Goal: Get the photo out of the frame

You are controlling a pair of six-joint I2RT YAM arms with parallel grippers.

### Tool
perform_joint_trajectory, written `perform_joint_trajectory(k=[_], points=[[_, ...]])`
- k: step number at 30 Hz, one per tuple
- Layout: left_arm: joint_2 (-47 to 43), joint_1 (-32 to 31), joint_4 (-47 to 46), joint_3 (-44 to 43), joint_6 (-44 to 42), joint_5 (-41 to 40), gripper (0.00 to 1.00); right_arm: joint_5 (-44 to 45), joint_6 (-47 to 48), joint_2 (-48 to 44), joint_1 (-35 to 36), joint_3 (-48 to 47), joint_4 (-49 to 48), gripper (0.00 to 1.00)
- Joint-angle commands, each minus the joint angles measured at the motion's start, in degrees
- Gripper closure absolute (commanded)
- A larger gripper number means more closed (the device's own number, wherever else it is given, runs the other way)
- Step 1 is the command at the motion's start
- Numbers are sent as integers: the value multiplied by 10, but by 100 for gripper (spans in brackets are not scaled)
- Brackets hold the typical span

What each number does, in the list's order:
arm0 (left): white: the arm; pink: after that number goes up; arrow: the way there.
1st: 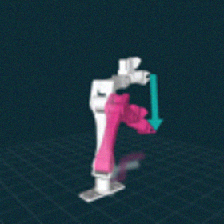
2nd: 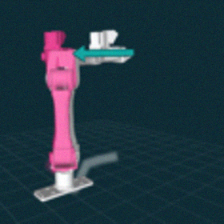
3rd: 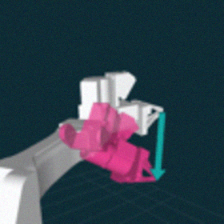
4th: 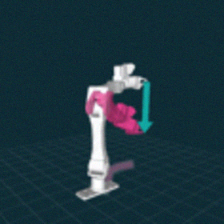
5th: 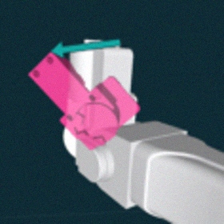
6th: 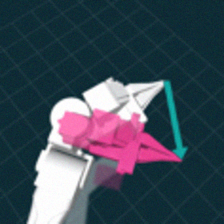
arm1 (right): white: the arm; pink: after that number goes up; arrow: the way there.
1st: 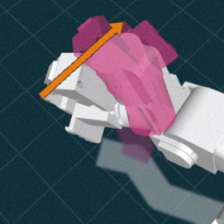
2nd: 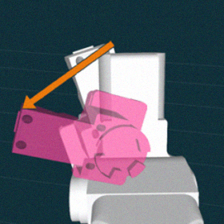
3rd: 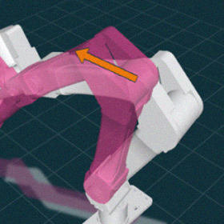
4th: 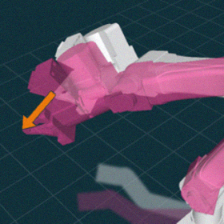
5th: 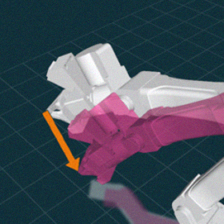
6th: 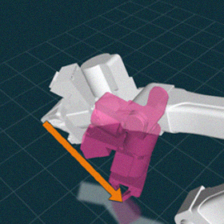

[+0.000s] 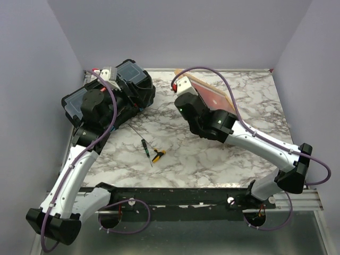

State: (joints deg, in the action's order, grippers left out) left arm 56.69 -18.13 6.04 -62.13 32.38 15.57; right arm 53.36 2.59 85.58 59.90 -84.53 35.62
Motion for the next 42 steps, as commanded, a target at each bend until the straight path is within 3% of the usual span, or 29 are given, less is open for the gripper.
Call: perform_joint_trajectory(k=[1,12,16,26,29,33,37,42], points=[[-42,-8,-20,21,-82,-91,2,-102,-46,9,-10,-130,-89,99],[-46,-8,-21,30,-92,-126,3,-265,-169,69,-167,-287,-39,99],[-46,-8,-26,33,-87,-120,3,-392,-230,91,-243,-331,-33,99],[-36,-8,-22,29,-77,-111,3,-468,-293,199,-254,-525,13,99],[-37,-7,-22,29,-77,-112,3,-472,-327,203,-263,-541,2,99],[-36,-8,-23,30,-73,-110,4,-579,-417,195,-322,-515,-44,99],[-31,-7,-20,29,-63,-103,3,-631,-476,203,-361,-518,-68,99],[-22,-7,-23,29,-51,-83,4,-707,-534,184,-446,-428,-130,99]])
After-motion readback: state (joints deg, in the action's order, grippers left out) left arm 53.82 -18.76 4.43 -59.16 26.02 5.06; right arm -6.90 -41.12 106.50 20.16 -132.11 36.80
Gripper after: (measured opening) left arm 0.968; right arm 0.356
